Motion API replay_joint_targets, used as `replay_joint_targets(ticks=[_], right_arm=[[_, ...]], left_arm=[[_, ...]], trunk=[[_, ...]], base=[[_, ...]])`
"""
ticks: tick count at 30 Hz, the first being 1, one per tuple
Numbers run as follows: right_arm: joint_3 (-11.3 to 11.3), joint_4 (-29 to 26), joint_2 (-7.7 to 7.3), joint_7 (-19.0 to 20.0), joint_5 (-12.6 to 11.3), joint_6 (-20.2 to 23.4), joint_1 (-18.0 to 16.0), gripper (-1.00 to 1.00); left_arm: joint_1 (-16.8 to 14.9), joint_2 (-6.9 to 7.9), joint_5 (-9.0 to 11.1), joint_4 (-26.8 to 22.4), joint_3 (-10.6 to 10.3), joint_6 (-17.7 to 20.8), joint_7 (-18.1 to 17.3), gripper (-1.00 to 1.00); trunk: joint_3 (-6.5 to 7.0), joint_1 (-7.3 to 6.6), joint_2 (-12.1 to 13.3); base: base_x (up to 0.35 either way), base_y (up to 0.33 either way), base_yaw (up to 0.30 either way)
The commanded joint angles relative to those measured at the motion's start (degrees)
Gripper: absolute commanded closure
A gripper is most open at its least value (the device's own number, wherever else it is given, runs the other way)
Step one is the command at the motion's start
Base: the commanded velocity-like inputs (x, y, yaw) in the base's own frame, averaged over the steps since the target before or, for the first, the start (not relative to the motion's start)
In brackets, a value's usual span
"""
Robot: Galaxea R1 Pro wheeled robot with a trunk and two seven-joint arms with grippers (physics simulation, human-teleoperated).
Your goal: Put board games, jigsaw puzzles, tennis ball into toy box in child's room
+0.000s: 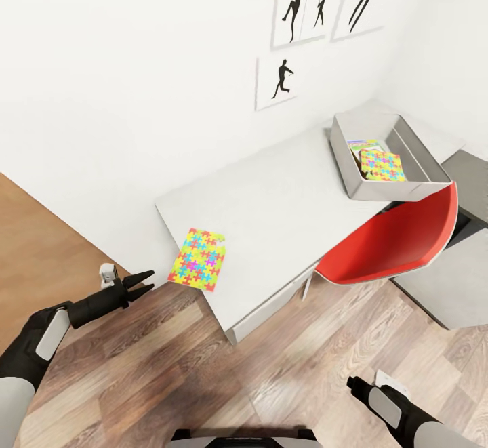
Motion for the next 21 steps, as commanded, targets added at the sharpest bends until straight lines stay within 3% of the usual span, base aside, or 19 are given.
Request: replay_joint_targets(ticks=[1,9,21], right_arm=[[0.4,-0.2,-0.01,-0.4,-0.2,0.3,0.0,-1.00],[0.5,-0.2,0.15,-0.5,0.0,0.2,0.0,-1.00],[0.4,-0.2,-0.18,0.0,-0.1,0.1,0.0,-1.00]], left_arm=[[0.0,0.04,0.2,0.0,0.0,0.3,0.0,-1.00],[0.0,0.35,0.3,0.0,0.3,0.2,-0.2,-1.00],[0.0,0.40,0.1,0.0,0.3,0.2,-3.6,-1.00]], trunk=[[-0.08,0.03,-0.1],[-0.08,0.03,-0.1],[-0.08,0.03,-0.1]], base=[[0.000,-0.001,-0.002],[0.000,0.000,0.000],[0.000,0.000,0.000]])
